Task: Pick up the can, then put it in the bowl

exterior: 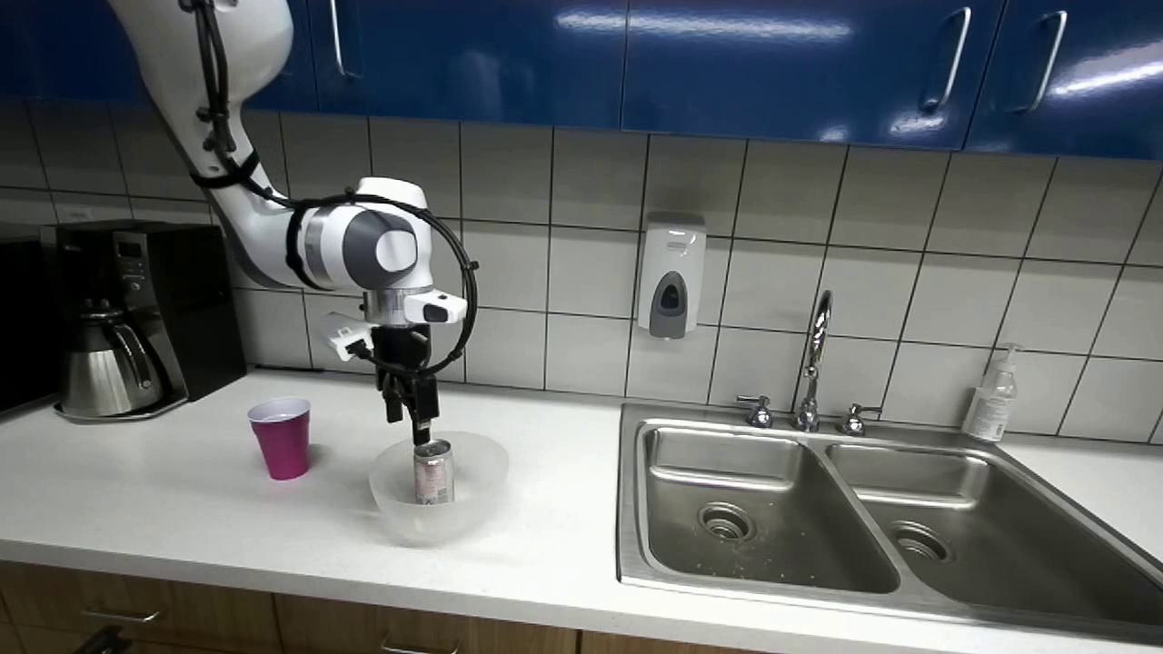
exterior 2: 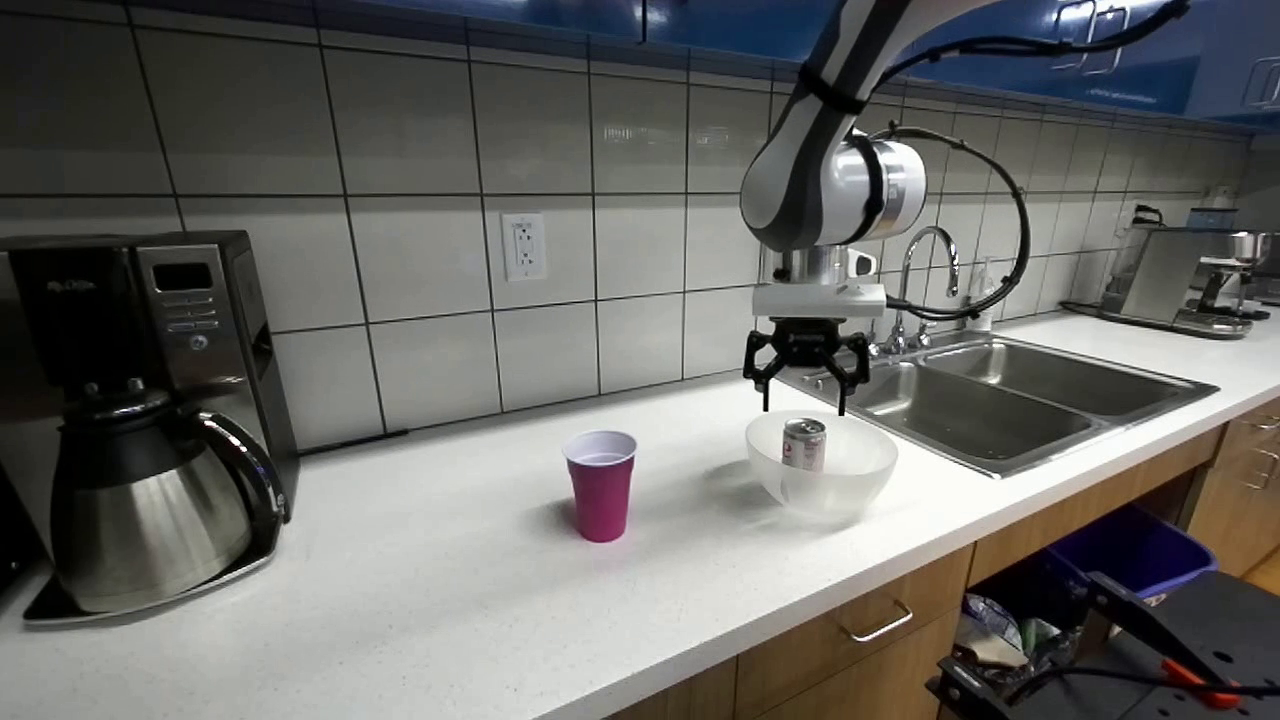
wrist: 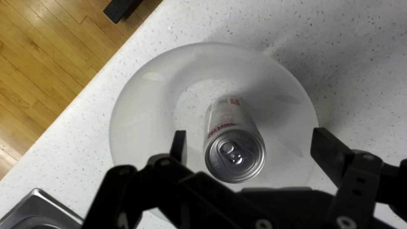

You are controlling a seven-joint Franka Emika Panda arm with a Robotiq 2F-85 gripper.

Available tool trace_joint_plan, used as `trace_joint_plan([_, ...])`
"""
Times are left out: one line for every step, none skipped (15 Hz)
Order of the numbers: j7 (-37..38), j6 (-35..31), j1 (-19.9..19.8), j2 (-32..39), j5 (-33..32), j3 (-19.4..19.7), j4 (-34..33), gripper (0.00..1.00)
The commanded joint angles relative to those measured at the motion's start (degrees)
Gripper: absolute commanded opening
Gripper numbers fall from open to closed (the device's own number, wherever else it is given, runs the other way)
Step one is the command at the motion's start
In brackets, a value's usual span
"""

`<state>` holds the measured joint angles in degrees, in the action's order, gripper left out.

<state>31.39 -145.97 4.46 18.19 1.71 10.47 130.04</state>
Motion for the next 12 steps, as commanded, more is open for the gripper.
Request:
trace_joint_plan([3.69,-0.26,1.25,-7.55,-3.85,0.32,7.25,1.00])
trace_joint_plan([4.85,-0.36,1.48,-8.88,-5.14,0.15,8.73,1.00])
trace_joint_plan([5.68,-0.33,1.57,-10.04,-6.34,-0.17,10.05,1.00])
trace_joint_plan([6.71,-0.35,1.73,-11.17,-7.69,-0.56,11.38,1.00])
trace_joint_plan([7.39,-0.46,1.76,-12.27,-8.77,-1.07,12.71,1.00])
trace_joint_plan([8.15,-0.67,1.77,-13.41,-9.69,-1.60,14.02,1.00])
trace_joint_plan([8.63,-0.66,1.61,-14.28,-10.00,-2.24,15.03,1.00])
trace_joint_plan([8.93,-0.23,1.32,-15.06,-9.95,-2.96,15.86,1.00])
trace_joint_plan([6.72,0.01,0.09,-11.09,-8.62,-3.35,12.31,1.00])
trace_joint_plan([6.97,0.00,0.04,-11.93,-8.66,-3.84,13.28,1.00])
trace_joint_plan([7.07,0.00,0.00,-12.52,-8.66,-4.13,13.90,1.00])
trace_joint_plan([7.08,0.00,-0.05,-12.88,-8.66,-4.24,14.23,1.00])
